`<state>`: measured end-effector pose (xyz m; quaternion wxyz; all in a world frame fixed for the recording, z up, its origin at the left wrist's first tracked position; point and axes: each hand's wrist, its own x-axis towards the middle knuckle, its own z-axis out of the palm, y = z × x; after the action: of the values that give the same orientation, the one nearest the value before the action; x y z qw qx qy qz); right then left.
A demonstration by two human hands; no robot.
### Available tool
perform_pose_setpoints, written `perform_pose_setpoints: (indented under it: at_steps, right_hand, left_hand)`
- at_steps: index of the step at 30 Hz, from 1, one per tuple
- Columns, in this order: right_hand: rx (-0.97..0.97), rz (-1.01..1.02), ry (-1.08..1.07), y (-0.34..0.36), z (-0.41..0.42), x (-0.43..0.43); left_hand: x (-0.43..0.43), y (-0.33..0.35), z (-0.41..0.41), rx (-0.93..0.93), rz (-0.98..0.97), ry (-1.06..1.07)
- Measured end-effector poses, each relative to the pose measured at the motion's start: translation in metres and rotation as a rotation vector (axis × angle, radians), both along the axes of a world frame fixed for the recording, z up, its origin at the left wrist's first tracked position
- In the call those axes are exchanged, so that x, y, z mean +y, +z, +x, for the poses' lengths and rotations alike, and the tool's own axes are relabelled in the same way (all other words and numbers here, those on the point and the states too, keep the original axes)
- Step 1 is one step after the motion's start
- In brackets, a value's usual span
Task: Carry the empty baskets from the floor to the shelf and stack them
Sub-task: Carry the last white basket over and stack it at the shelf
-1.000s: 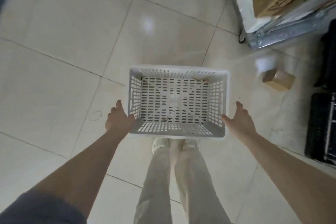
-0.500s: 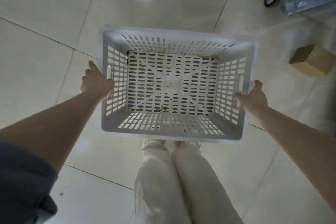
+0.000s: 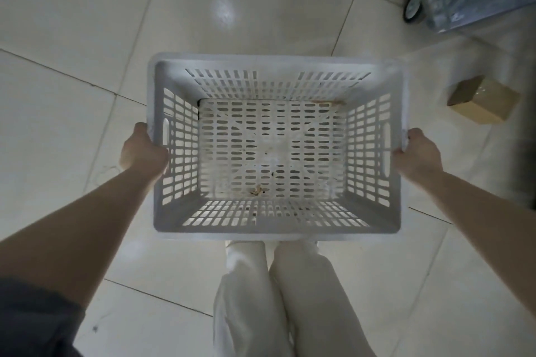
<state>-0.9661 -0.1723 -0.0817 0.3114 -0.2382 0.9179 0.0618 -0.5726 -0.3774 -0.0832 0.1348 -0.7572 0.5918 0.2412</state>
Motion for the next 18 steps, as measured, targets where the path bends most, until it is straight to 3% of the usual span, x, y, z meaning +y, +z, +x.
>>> perform_pose_setpoints:
  at_steps: [7, 18]
  right_hand:
    - [0.011, -0.045, 0.016, 0.137, -0.028, 0.005]
    - [0.220, -0.255, -0.235, 0.480, -0.068, 0.040]
  left_hand:
    - [-0.002, 0.132, -0.017, 0.046, -0.058, -0.042]
    - [-0.073, 0.479, -0.122, 0.265, -0.269, -0.423]
